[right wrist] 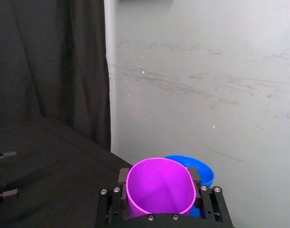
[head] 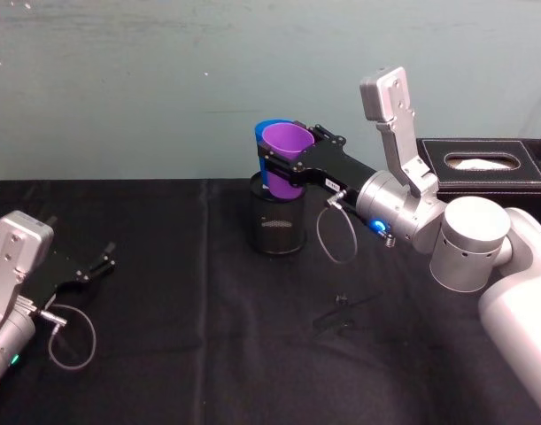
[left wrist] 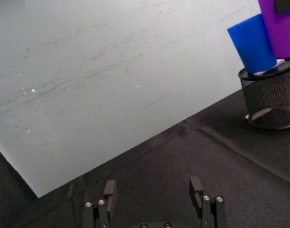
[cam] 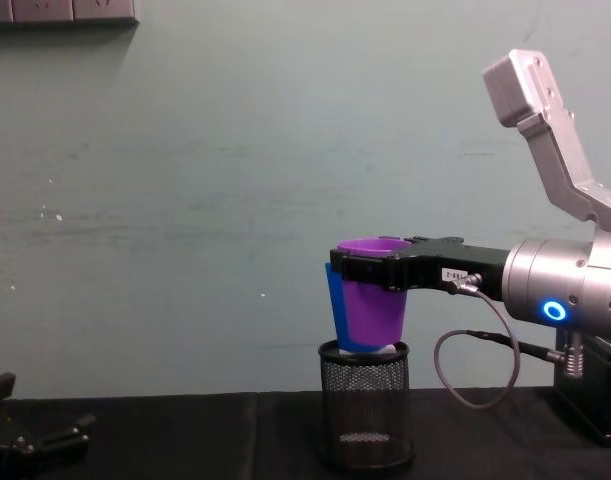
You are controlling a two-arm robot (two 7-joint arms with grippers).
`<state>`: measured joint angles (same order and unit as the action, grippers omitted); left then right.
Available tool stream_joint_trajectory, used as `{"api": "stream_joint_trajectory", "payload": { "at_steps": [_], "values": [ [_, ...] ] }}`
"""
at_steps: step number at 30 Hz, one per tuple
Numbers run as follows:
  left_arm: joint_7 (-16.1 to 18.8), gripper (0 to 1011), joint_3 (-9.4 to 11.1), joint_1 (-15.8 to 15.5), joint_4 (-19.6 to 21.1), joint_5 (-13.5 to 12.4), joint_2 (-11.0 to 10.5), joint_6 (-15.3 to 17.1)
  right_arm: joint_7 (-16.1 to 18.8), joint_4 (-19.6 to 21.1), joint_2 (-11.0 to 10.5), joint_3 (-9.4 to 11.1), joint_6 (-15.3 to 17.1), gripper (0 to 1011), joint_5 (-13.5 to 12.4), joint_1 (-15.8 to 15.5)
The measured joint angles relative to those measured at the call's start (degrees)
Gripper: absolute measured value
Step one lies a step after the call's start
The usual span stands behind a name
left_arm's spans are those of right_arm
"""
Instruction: Pick up one cup with a gripper and tap it against the other cup.
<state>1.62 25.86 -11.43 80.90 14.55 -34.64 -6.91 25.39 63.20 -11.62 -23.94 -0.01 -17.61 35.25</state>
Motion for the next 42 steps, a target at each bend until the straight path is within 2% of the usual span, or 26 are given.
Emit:
{"api": "stream_joint_trajectory", "payload": {
  "at_steps": [42],
  "values": [
    [0.00,1000,0.00,0.00,0.00,0.00,0.00,0.00,0.00,0.00,0.00,0.00,0.00,752,0.00,0.00]
  ]
}}
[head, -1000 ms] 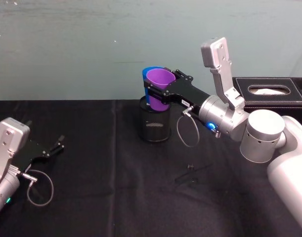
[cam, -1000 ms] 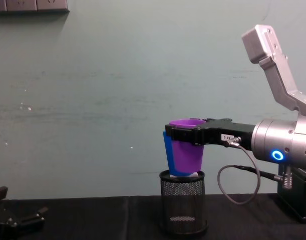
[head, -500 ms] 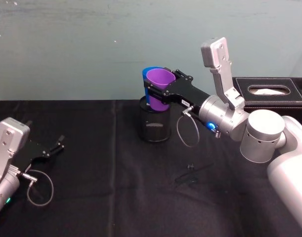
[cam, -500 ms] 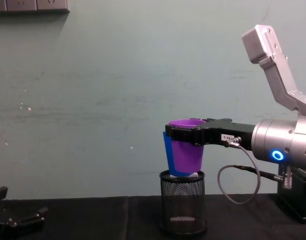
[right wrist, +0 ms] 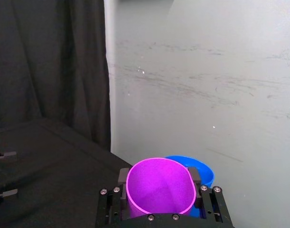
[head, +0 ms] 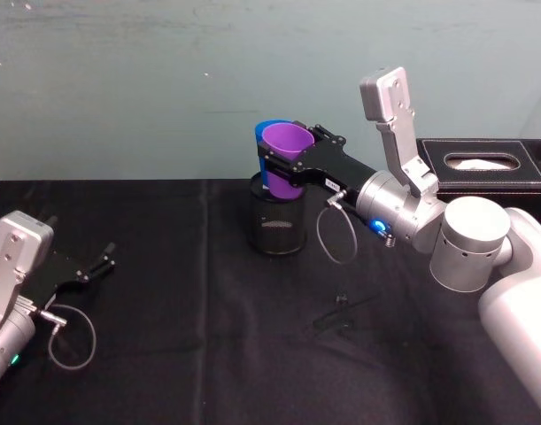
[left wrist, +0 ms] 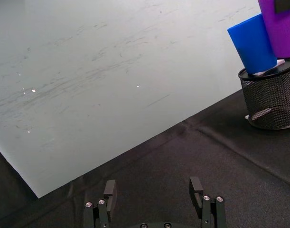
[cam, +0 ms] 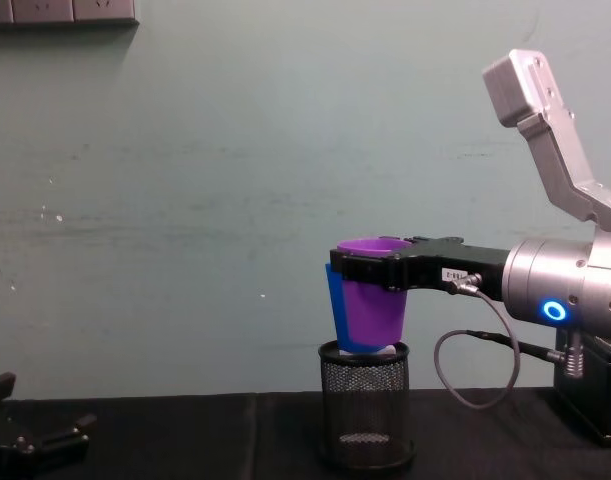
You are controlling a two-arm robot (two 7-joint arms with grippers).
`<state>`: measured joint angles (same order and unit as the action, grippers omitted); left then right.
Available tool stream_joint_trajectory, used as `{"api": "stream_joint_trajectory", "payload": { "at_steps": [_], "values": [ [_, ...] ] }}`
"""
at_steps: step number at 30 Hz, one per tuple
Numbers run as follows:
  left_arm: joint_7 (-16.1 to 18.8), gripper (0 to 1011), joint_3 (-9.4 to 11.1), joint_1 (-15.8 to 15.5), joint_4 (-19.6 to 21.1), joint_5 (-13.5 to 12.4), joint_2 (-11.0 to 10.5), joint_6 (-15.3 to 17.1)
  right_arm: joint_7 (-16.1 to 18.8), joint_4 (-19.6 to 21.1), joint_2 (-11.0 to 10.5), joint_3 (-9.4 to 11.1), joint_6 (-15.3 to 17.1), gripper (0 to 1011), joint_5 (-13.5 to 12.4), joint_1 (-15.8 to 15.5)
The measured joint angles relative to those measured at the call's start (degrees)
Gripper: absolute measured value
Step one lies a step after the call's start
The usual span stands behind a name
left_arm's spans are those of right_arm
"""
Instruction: Pick up one cup with a gripper and tap it against the other cup.
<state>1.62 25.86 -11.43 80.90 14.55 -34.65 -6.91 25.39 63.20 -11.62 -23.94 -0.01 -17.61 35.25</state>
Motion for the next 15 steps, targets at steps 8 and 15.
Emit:
{"api": "stream_joint_trajectory", "payload": {
  "at_steps": [8,15],
  "values": [
    [0.00,1000,0.00,0.00,0.00,0.00,0.00,0.00,0.00,0.00,0.00,0.00,0.00,752,0.00,0.00],
    [0.00,1000,0.00,0.00,0.00,0.00,0.00,0.00,0.00,0.00,0.00,0.00,0.00,752,0.00,0.00]
  ]
}}
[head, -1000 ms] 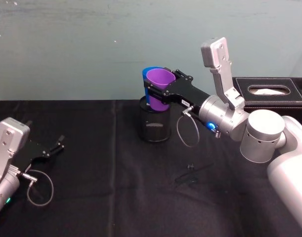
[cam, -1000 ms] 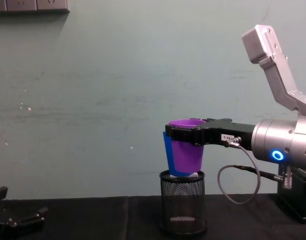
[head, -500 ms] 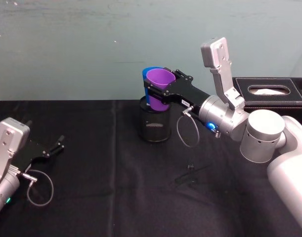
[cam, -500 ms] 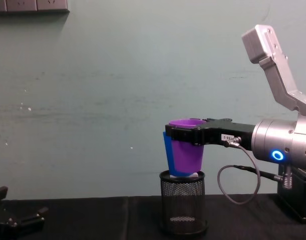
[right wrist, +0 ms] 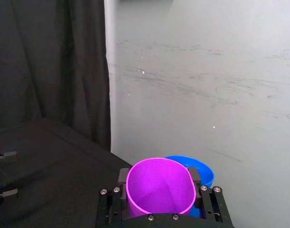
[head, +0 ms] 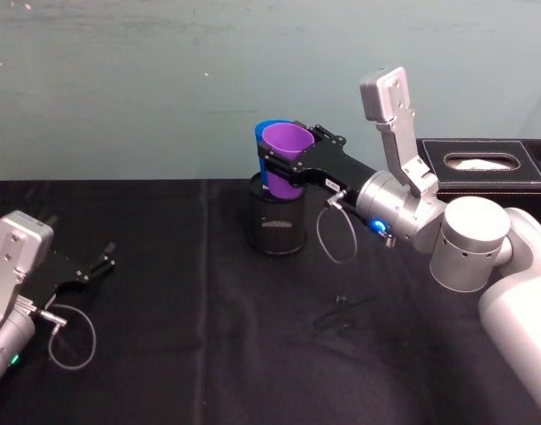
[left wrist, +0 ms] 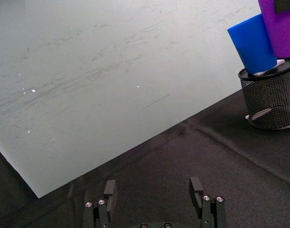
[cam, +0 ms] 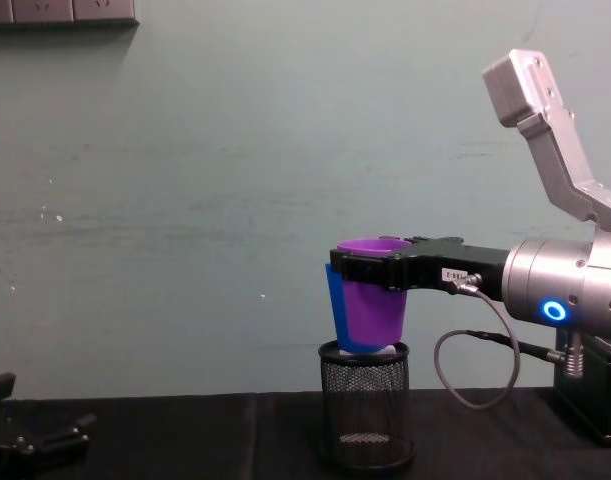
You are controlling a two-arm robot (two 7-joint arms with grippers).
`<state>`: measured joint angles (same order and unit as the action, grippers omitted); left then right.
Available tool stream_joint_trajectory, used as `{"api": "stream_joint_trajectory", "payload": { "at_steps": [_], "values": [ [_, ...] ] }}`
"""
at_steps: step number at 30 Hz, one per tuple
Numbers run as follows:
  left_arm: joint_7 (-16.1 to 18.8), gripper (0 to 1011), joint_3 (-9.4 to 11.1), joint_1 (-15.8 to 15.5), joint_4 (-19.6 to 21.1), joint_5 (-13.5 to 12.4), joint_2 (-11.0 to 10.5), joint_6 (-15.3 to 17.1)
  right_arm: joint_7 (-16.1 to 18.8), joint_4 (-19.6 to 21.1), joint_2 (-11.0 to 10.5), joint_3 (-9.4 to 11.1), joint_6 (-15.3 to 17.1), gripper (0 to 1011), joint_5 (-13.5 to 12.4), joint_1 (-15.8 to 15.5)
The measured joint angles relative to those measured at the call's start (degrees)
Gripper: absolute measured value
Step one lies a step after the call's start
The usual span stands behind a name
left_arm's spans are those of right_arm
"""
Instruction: Pick up one cup with a gripper and tap it against the other cup.
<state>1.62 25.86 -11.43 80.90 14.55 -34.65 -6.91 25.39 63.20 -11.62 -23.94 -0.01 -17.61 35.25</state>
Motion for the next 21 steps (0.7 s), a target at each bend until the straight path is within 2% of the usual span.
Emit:
{"api": "stream_joint_trajectory", "payload": {
  "at_steps": [21],
  "values": [
    [0.00,1000,0.00,0.00,0.00,0.00,0.00,0.00,0.00,0.00,0.00,0.00,0.00,752,0.00,0.00]
  ]
}}
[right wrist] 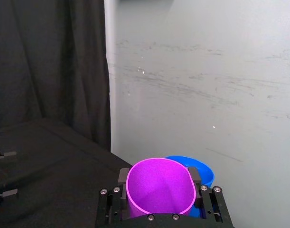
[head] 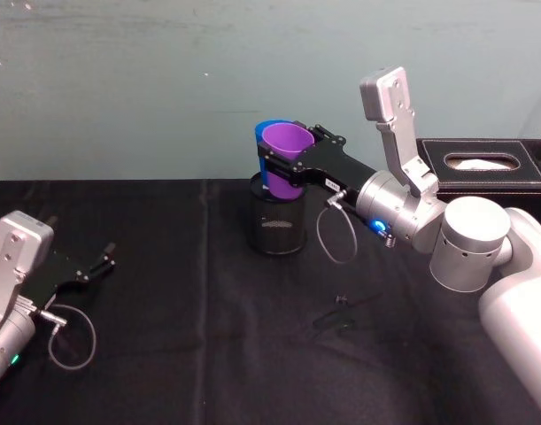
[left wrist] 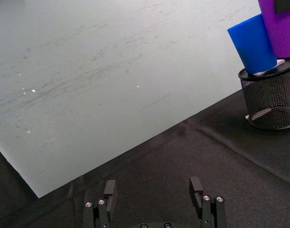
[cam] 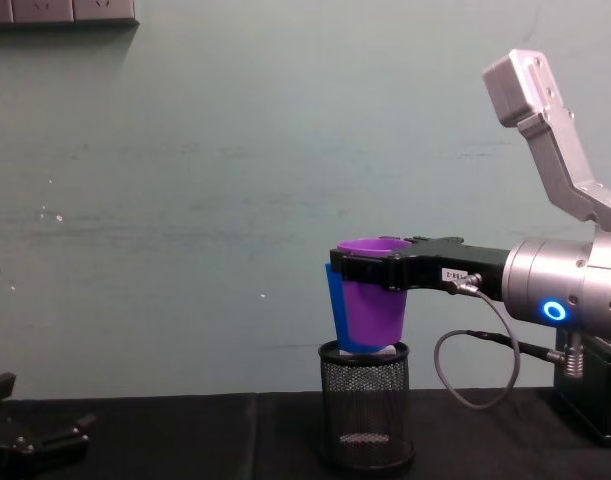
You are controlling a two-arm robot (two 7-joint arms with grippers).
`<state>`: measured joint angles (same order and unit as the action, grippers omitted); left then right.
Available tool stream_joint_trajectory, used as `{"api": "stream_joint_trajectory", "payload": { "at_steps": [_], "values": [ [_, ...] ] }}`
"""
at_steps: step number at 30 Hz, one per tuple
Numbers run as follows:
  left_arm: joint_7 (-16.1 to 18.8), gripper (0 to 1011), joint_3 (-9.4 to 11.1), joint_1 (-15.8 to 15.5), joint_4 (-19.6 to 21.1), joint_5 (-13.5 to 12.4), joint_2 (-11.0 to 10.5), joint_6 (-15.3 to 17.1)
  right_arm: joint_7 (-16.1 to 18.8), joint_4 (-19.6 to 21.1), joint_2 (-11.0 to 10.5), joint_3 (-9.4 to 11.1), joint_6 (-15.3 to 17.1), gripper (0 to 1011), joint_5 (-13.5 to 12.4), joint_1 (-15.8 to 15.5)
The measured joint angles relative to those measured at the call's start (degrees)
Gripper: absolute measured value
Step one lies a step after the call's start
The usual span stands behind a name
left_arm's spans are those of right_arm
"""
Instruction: Pick up one cup with a gripper and tap it against the other cup.
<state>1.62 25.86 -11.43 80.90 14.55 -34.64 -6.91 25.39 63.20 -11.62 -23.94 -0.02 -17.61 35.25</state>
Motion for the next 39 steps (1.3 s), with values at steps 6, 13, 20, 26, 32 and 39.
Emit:
{"api": "stream_joint_trajectory", "payload": {
  "at_steps": [6,13,20,26,32,39],
  "values": [
    [0.00,1000,0.00,0.00,0.00,0.00,0.00,0.00,0.00,0.00,0.00,0.00,0.00,752,0.00,0.00],
    [0.00,1000,0.00,0.00,0.00,0.00,0.00,0.00,0.01,0.34,-0.07,0.00,0.01,752,0.01,-0.16],
    [0.00,1000,0.00,0.00,0.00,0.00,0.00,0.00,0.38,4.01,-0.93,-0.07,0.19,752,-0.18,-2.42],
    [0.00,1000,0.00,0.00,0.00,0.00,0.00,0.00,0.45,8.35,-2.36,-0.02,1.11,752,-1.08,-5.83],
    [0.00,1000,0.00,0.00,0.00,0.00,0.00,0.00,0.27,12.14,-3.73,0.08,1.06,752,-1.80,-9.57],
    [0.00,1000,0.00,0.00,0.00,0.00,0.00,0.00,-0.99,15.99,-5.02,-0.15,-0.33,751,-1.72,-14.92]
  ]
}}
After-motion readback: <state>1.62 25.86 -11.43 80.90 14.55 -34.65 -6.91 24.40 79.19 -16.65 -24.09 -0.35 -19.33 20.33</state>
